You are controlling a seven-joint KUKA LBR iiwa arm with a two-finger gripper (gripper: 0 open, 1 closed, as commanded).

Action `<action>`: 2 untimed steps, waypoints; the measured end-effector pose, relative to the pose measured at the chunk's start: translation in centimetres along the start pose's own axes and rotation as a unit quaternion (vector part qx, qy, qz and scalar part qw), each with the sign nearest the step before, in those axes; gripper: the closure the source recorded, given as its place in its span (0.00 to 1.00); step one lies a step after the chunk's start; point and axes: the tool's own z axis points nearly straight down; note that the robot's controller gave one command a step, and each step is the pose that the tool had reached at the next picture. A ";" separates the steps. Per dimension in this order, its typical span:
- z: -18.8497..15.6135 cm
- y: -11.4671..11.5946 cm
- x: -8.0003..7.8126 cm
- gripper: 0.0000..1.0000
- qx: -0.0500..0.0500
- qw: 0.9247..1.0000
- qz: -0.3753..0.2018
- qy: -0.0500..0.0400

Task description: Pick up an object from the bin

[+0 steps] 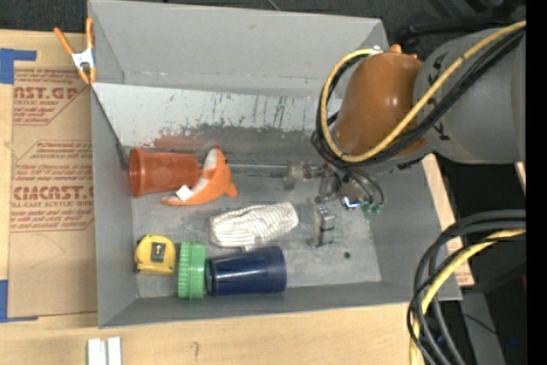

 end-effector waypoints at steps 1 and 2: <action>5.1 4.4 -0.7 0.00 0.000 0.999 0.040 0.000; 6.5 4.1 -2.1 1.00 -0.001 0.996 -0.091 0.000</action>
Offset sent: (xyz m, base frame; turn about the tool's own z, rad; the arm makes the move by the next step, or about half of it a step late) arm 0.0135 0.0427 -0.0651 -0.1824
